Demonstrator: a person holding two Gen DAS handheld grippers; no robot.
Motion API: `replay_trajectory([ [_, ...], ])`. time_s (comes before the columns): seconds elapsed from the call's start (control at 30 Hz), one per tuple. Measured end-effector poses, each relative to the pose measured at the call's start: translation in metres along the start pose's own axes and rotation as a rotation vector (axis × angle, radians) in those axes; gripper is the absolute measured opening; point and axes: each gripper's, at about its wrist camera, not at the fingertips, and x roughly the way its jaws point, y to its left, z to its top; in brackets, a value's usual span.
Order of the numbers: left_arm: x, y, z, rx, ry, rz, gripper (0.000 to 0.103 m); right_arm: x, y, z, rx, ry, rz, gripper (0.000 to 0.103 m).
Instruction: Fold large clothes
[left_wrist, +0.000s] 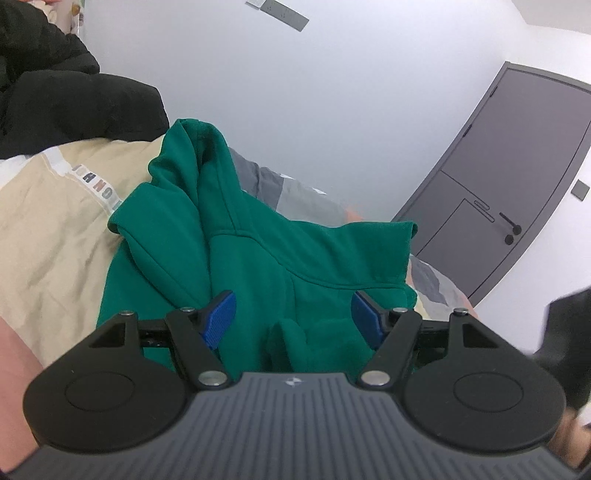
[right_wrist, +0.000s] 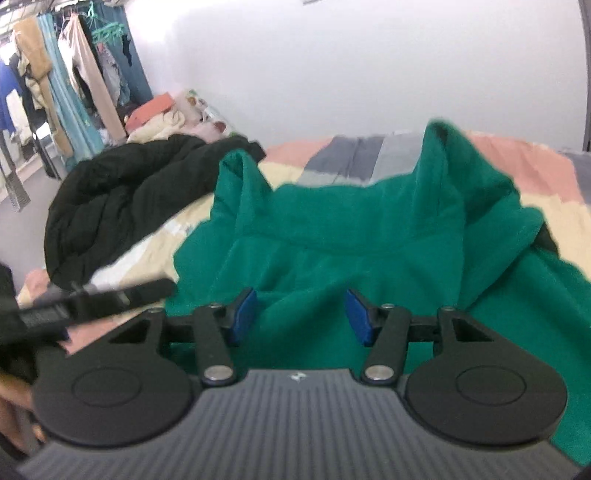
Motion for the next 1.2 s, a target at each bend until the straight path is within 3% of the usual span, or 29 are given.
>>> replay_trajectory([
  [0.17,0.003,-0.003,0.0,0.008,0.023,-0.012,0.073,0.034,-0.009,-0.03,-0.025,0.124,-0.044,0.053],
  [0.27,0.005,-0.005,-0.002,0.02,0.038,-0.021,0.073,0.034,-0.006,-0.031,-0.048,0.125,-0.052,0.053],
  [0.33,0.008,-0.006,-0.005,0.013,0.061,-0.052,0.067,0.031,-0.008,-0.028,-0.031,0.124,-0.043,0.053],
  [0.5,0.022,-0.023,-0.023,0.073,0.19,-0.164,0.062,0.013,-0.031,-0.02,0.08,0.061,-0.019,0.054],
  [0.6,0.036,-0.039,-0.039,0.177,0.281,-0.118,0.062,0.006,-0.042,-0.019,0.125,0.053,0.002,0.053],
  [0.73,0.058,-0.042,-0.058,0.232,0.385,-0.038,0.062,0.001,-0.041,-0.02,0.112,0.035,-0.019,0.054],
  [0.97,0.05,-0.037,-0.051,0.226,0.366,-0.057,0.062,0.009,-0.041,-0.02,0.102,0.052,-0.02,0.054],
  [1.1,0.027,-0.024,-0.025,0.154,0.258,-0.09,0.065,0.019,-0.053,-0.022,0.157,0.087,0.013,0.053],
  [1.2,0.017,-0.009,-0.007,0.109,0.166,-0.062,0.069,0.02,-0.056,-0.021,0.18,0.088,0.03,0.053],
])
